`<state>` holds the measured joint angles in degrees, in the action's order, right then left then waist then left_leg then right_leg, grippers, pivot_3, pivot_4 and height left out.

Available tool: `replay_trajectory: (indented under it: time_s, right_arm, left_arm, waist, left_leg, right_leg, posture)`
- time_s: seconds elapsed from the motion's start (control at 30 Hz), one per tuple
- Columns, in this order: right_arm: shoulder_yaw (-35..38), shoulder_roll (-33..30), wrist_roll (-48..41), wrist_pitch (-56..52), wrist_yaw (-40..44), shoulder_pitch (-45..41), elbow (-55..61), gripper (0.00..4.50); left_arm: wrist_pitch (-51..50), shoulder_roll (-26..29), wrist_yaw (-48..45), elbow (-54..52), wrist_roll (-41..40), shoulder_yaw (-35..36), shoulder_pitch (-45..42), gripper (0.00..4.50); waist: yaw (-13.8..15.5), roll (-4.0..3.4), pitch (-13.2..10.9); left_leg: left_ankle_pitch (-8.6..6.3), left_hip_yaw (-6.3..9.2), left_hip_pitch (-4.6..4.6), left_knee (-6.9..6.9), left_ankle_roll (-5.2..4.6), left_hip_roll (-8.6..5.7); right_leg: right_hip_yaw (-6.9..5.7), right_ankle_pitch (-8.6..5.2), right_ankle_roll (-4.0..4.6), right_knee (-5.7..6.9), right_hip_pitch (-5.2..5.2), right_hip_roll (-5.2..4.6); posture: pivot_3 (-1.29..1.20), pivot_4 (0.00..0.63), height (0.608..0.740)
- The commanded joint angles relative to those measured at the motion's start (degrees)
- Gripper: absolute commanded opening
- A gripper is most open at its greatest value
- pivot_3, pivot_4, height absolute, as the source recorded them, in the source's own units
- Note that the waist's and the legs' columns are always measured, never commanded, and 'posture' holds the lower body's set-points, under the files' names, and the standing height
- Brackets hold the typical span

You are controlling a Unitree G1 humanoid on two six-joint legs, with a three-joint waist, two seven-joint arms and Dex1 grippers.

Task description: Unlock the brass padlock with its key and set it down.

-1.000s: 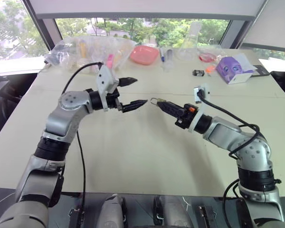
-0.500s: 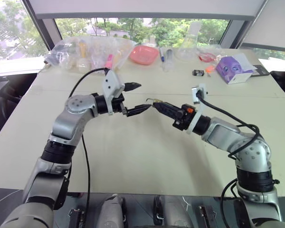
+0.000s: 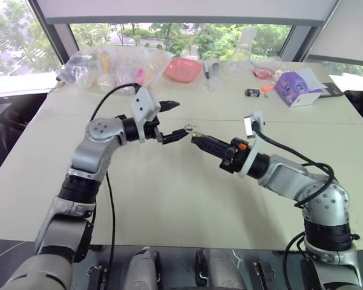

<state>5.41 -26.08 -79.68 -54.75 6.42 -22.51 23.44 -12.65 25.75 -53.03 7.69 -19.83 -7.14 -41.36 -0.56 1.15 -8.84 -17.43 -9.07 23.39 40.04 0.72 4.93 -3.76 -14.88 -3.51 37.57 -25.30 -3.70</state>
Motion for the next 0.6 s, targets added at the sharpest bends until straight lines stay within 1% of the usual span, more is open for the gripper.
replay_trajectory:
  time_s: [0.03, 0.17, 0.27, 0.33, 0.47, 0.53, 0.6]
  right_arm:
    - [0.5, -0.6, -1.1, -0.1, 0.2, 0.0, 2.0, 0.0]
    - [1.4, -0.1, -0.9, 0.5, -1.7, -0.4, 0.2, 0.0]
    - [2.6, 0.5, -1.0, 0.6, -5.9, -1.6, -4.0, 0.0]
    - [3.0, 1.0, -1.6, 0.1, -8.6, -2.7, -7.2, 0.0]
    - [2.8, 4.2, -2.0, -2.1, -14.0, -8.1, -18.4, 0.0]
    - [2.1, 5.1, 0.2, -3.8, -13.8, -10.8, -23.5, 0.0]
    - [0.9, 5.6, 2.6, -6.2, -12.8, -12.8, -27.7, 0.0]
  left_arm:
    - [1.0, -0.2, 0.4, -2.0, -0.1, 2.1, -1.3, 4.43]
    - [-0.7, 1.5, -0.7, -2.1, 0.3, 1.6, 0.3, 4.43]
    - [-2.3, 4.5, -2.6, -3.3, 0.0, 2.1, 3.6, 4.43]
    - [-5.0, 6.3, -3.8, -5.4, -2.0, 3.1, 5.8, 4.43]
    - [-20.4, 10.5, -4.5, -15.4, -11.8, 6.6, 11.4, 4.43]
    - [-24.7, 11.2, -2.8, -19.4, -14.4, 8.0, 13.6, 4.43]
    - [-26.8, 11.5, -1.3, -22.3, -15.3, 9.0, 15.7, 4.43]
  waist:
    - [0.0, 0.0, 0.0]
    - [0.0, 0.0, 0.0]
    - [-0.3, 0.0, 0.0]
    - [-0.3, 0.0, 0.0]
    - [-0.5, -0.01, 0.0]
    - [-0.2, -0.03, 0.0]
    - [0.0, -0.03, 0.0]
  left_leg:
    - [0.0, 0.0, 0.0, 0.0, 0.0, 0.0]
    - [0.0, 0.0, 0.0, 0.0, 0.0, 0.0]
    - [0.0, -0.01, -0.01, -0.02, 0.0, 0.01]
    - [0.0, -0.01, -0.02, -0.03, 0.01, 0.02]
    - [0.01, 0.01, -0.01, -0.03, 0.01, 0.04]
    - [0.01, 0.05, -0.02, -0.03, 0.02, 0.04]
    - [0.01, 0.05, -0.01, -0.03, 0.01, 0.03]
  right_leg:
    - [0.0, 0.0, 0.0, 0.0, 0.0, 0.0]
    - [0.0, 0.0, 0.0, 0.0, 0.0, 0.0]
    - [0.0, 0.0, 0.0, 0.0, -0.01, 0.01]
    - [0.01, 0.0, 0.0, 0.02, -0.02, 0.01]
    - [0.05, 0.0, 0.01, 0.03, -0.05, 0.01]
    - [0.08, 0.0, 0.01, 0.05, -0.06, -0.01]
    - [0.08, 0.0, 0.0, 0.04, -0.05, -0.03]
  posture:
    - [0.0, 0.15, 0.74]
    - [0.0, 0.15, 0.74]
    - [0.0, 0.15, 0.74]
    - [0.0, 0.15, 0.74]
    - [0.0, 0.15, 0.74]
    - [0.0, 0.15, 0.74]
    - [0.0, 0.15, 0.74]
